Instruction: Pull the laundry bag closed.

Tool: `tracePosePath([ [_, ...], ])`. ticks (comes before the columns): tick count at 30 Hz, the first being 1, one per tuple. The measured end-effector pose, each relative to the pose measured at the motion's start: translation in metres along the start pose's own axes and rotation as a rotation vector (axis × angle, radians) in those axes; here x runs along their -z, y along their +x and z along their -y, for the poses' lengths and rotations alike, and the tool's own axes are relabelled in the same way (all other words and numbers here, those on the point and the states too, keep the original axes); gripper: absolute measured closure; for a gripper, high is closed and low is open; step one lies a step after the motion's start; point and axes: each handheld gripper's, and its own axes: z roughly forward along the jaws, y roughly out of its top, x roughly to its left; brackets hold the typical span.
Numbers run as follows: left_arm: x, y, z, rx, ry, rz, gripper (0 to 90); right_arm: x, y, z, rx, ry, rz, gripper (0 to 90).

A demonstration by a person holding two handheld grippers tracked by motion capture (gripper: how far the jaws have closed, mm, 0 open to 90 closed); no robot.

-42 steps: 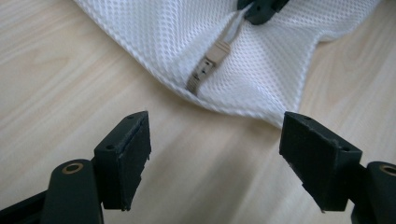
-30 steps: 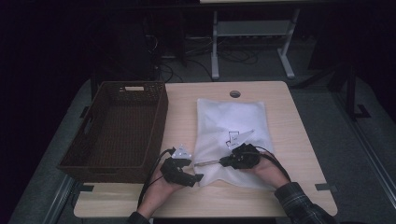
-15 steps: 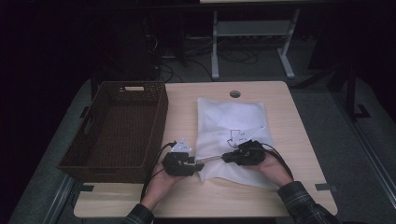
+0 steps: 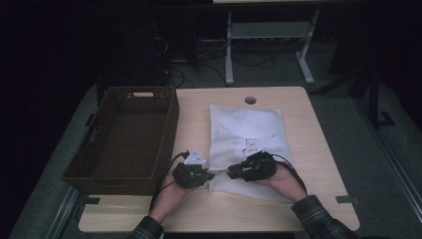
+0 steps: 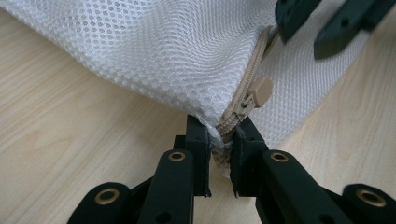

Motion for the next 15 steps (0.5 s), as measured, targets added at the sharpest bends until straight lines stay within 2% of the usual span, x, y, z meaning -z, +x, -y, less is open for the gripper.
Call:
tracePosePath([
  [6,0.0,-0.003,0.0,-0.028,0.0,-0.01,79.7,-0.015,0.004,-0.003,-0.003,0.027,-0.011,71.7],
  [12,0.0,-0.004,0.0,-0.04,-0.001,-0.011,79.8,-0.021,0.004,-0.005,-0.007,0.039,-0.019,71.3],
  [15,0.0,-0.006,-0.001,-0.063,0.002,-0.02,79.9,-0.024,0.003,-0.006,-0.009,0.04,-0.026,71.5],
])
